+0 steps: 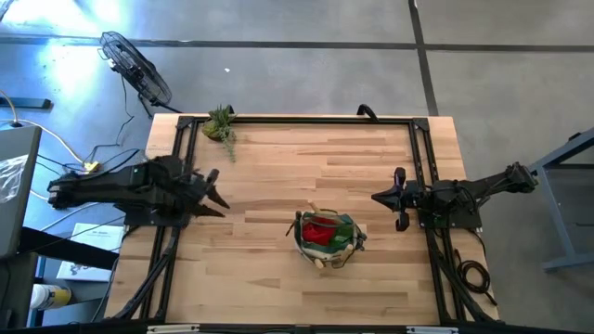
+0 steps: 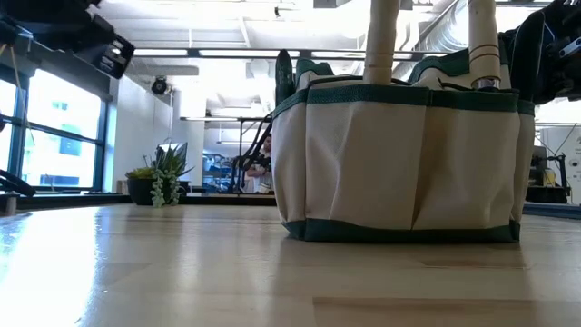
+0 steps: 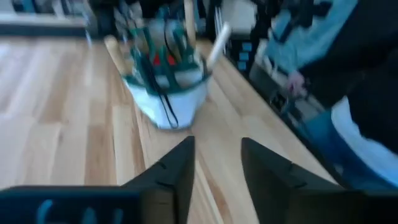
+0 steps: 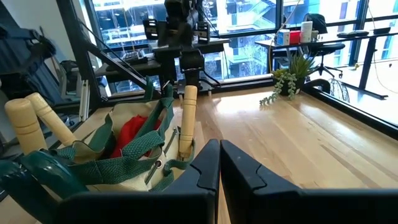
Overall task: Pick & Place Garden tools in Gardening bag
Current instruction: Return to Home Position
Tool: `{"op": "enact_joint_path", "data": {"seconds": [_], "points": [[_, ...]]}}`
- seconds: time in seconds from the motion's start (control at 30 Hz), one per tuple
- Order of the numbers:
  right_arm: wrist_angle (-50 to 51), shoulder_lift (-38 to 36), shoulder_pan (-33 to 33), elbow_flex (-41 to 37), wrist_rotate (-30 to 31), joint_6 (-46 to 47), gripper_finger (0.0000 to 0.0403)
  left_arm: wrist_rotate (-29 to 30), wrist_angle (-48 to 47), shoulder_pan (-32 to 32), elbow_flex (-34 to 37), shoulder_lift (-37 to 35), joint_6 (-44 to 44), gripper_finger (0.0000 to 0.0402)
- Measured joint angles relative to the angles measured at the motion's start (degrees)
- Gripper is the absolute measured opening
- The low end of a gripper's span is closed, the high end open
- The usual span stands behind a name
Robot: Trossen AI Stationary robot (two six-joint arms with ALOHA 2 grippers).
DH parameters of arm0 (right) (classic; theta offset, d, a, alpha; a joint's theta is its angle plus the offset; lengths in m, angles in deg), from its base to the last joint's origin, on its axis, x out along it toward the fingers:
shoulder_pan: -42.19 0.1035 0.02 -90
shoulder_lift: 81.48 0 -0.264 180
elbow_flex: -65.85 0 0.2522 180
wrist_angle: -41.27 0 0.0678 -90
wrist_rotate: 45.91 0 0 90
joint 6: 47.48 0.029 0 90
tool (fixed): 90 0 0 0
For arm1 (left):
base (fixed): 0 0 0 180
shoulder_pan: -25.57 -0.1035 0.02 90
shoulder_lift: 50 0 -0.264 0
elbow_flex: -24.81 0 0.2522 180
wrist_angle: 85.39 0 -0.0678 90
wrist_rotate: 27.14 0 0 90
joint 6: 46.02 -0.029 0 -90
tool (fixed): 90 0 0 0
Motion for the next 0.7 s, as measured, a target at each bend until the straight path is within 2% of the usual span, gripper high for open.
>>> {"op": "enact_joint_path", "data": {"seconds": [0.1, 0.2, 0.23, 0.4, 0.7], "points": [[-0.02, 0.0, 0.0, 0.0, -0.02, 0.0, 0.0003, 1.89, 2.29, 0.0, 3.13, -5.81, 2.17, 0.0081], [-0.03, 0.0, 0.0, 0.0, -0.07, 0.0, 0.0003, 6.43, 3.07, 0.0, 6.27, -10.7, 4.1, 0.002], [-0.05, 0.0, 0.0, 0.0, -0.07, 0.0, 0.0003, 7.39, 4.04, -0.03, 7.32, -11.96, 4.7, 0.001], [-0.09, 0.0, 0.01, 0.0, -0.09, 0.0, 0.0003, 8.42, 9.39, -0.03, 11.63, -15.69, 5.9, 0.0005], [-0.12, 0.0, 0.01, 0.0, -0.11, 0.02, 0.0003, 12.76, 21.62, 0.0, 18.02, -15.65, 9.89, 0.0001]]}}
